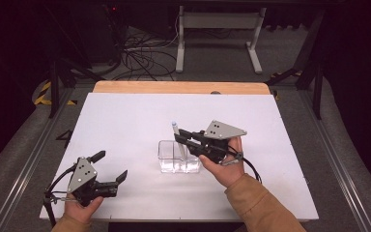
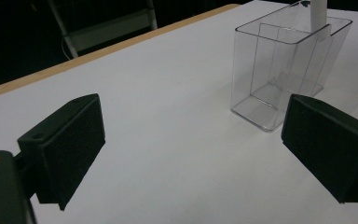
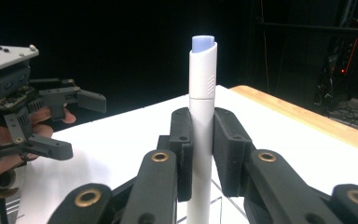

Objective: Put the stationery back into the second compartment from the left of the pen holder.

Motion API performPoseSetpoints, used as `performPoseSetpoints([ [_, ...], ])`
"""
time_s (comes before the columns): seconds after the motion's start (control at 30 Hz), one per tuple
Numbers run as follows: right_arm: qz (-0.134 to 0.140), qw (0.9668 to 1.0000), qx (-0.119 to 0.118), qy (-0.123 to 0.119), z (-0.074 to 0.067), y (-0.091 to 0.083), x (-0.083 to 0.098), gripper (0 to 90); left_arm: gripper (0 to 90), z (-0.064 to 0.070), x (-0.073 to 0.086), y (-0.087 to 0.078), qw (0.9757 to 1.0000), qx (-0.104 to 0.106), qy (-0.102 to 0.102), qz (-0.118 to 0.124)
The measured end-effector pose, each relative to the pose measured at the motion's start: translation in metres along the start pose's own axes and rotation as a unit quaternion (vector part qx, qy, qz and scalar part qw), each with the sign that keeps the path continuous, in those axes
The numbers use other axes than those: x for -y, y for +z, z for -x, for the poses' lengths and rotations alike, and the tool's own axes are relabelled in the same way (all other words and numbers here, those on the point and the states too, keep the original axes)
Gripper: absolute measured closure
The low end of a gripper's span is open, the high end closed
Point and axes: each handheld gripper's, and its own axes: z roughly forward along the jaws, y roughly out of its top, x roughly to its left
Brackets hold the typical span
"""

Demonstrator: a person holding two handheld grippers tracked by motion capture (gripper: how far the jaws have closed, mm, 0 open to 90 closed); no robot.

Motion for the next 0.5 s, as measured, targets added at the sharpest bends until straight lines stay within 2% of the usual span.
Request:
performPoseSetpoints([
  [0.37,-0.038,0.9992,0.006,0.015,0.0017,0.0043,0.0077,77.6,6.9,0.0004,-0.0001,0.0006,1.0,0.0,0.0,0.0],
  [0.43,-0.05,0.9985,0.008,0.024,0.0023,0.0052,0.0091,69.1,6.8,0.0003,-0.0001,0.0008,1.0,0.0,0.002,0.0],
  [0.5,-0.054,0.9981,0.021,0.019,0.0027,0.0053,0.0095,60.9,6.9,0.0002,0.0,0.0007,1.0,-0.001,0.001,0.0],
])
